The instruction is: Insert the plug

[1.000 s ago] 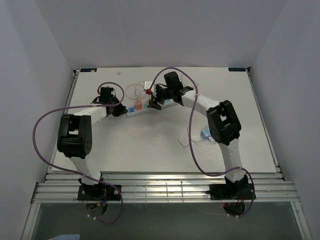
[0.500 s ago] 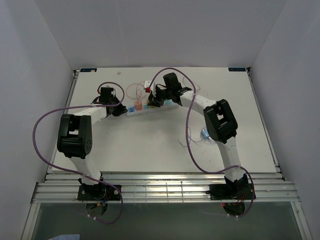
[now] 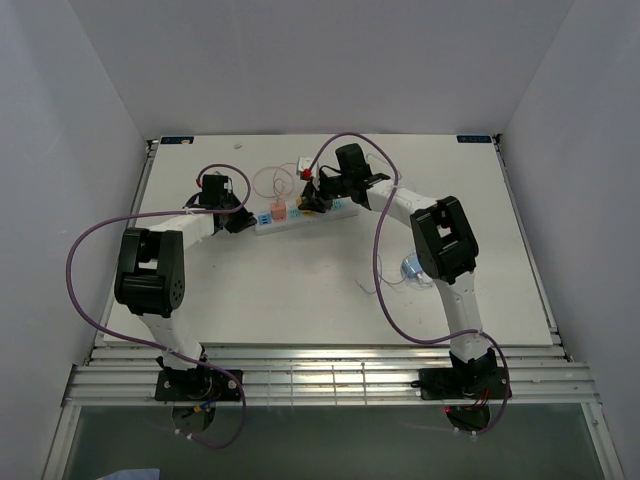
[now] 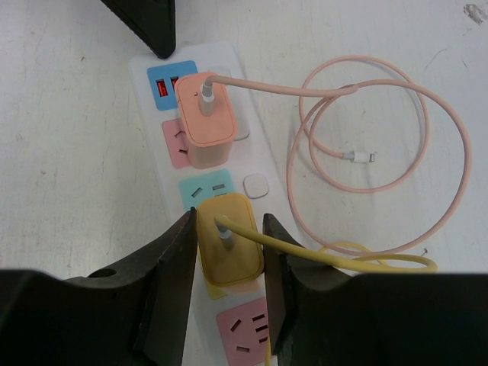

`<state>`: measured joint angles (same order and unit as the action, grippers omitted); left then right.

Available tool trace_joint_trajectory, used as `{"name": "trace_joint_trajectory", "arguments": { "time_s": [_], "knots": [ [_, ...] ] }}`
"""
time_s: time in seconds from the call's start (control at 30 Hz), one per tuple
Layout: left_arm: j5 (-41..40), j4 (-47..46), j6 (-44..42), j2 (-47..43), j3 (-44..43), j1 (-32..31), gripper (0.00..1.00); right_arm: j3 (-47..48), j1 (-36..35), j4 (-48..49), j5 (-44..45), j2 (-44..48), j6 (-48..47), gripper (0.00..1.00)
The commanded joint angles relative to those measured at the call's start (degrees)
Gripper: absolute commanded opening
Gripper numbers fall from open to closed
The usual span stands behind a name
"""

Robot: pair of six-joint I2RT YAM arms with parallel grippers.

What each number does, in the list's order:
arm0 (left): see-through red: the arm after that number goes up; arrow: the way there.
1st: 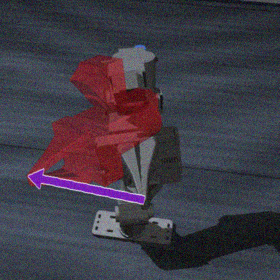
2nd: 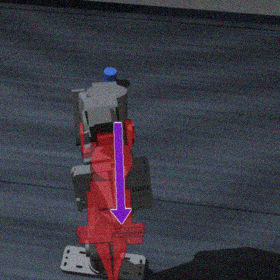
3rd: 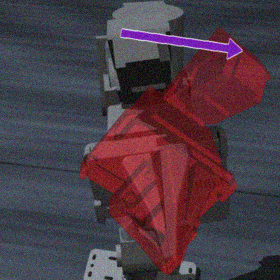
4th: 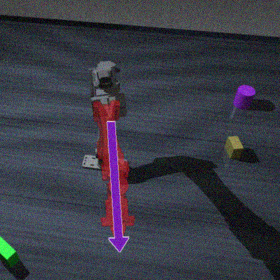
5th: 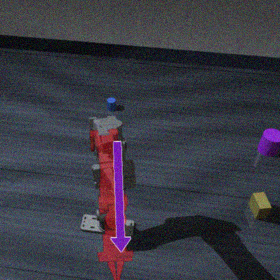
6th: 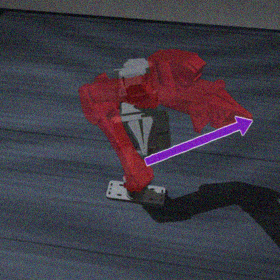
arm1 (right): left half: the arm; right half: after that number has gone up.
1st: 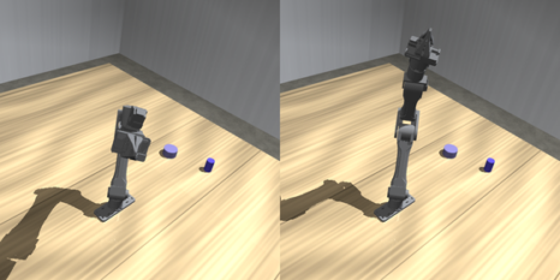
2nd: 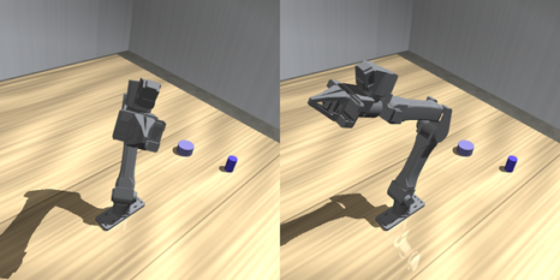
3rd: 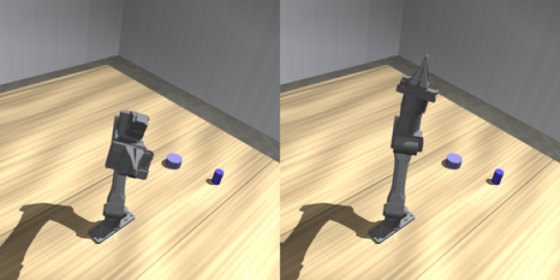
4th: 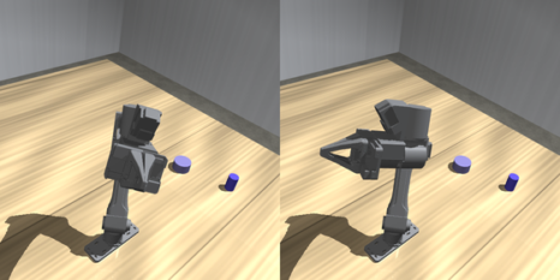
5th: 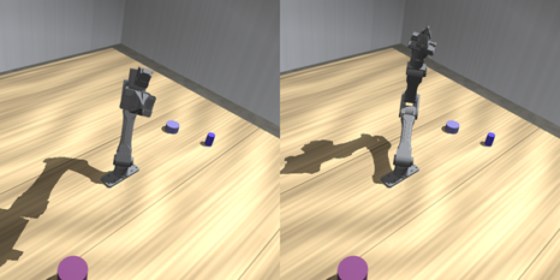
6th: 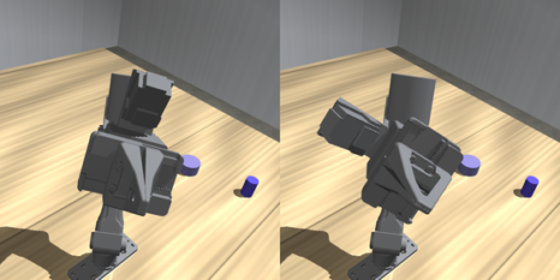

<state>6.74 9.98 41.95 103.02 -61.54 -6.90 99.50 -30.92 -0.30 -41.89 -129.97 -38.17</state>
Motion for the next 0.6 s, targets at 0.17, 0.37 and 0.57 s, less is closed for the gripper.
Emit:
{"name": "trace_joint_trajectory", "arguments": {
  "time_s": [0.17,0.37,0.57],
  "knots": [
    [-1.21,9.45,-2.40,2.27,2.56,-0.57,0.22,0.16,4.99,-10.60,7.27,-2.74,-2.17,0.08],
    [-1.82,9.45,-2.23,1.66,2.74,-0.57,0.21,6.57,5.08,-17.28,8.66,-5.38,-1.73,0.08],
    [-2.08,9.71,-2.14,1.39,2.21,-0.57,0.21,7.55,4.29,-17.72,14.73,-6.70,3.09,0.08]
  ]
}}
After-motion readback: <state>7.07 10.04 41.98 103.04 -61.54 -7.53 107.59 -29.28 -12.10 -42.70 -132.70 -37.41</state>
